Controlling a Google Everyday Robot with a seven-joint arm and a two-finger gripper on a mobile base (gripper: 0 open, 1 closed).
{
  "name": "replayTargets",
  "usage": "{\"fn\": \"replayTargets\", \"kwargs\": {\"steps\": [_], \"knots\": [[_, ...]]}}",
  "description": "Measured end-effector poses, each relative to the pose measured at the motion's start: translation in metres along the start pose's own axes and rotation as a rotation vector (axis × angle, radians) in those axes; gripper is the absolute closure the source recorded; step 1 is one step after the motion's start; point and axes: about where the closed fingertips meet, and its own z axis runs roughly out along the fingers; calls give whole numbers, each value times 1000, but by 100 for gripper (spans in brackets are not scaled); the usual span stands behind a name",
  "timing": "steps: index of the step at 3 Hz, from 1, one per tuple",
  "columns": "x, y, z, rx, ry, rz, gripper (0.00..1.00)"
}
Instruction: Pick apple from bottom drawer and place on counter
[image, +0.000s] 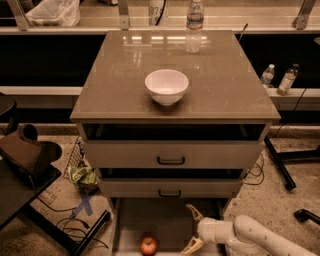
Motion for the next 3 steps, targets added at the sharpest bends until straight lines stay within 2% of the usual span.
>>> {"fn": "replayTargets", "kwargs": {"steps": [2,3], "knots": [[-1,7,12,-19,6,9,0],[6,30,54,-76,2,24,0]]}}
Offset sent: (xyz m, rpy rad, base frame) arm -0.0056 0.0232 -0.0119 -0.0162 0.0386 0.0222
